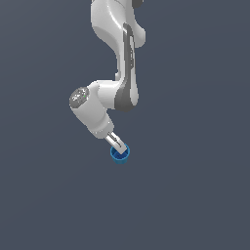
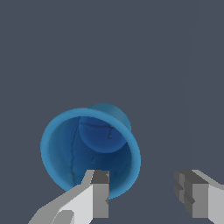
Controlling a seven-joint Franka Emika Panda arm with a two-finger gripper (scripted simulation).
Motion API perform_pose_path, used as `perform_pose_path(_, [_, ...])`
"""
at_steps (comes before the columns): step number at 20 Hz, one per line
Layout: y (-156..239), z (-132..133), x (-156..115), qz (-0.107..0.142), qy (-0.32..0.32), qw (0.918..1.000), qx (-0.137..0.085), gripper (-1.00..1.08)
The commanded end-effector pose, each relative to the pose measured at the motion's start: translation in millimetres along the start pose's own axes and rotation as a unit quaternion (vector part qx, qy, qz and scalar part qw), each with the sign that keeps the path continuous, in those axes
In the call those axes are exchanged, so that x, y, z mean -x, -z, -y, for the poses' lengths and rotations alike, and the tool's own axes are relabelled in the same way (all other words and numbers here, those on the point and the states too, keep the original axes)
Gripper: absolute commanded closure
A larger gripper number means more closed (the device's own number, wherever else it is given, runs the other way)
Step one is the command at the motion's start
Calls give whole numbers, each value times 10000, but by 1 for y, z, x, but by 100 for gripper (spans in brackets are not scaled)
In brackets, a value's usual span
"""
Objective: Pick up the object and move it to a goal position.
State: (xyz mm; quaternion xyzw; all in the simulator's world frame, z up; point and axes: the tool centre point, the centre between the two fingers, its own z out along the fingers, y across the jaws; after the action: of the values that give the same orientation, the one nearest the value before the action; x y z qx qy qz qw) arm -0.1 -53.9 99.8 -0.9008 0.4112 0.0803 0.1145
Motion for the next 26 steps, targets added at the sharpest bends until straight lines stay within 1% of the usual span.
perform_pose_path(1, [-1,0,0,-1,1,10000,-1,-20])
perform_pose_path(8, [-27,0,0,7,-31,10000,-6,-20])
perform_pose_path(11, [-30,0,1,7,-35,10000,-6,-20])
perform_pose_path(12, [-30,0,1,7,-35,10000,-6,108])
perform_pose_path(23, [-30,0,1,3,-35,10000,-10,108])
perform_pose_path(26, [-30,1,4,3,-35,10000,-10,108])
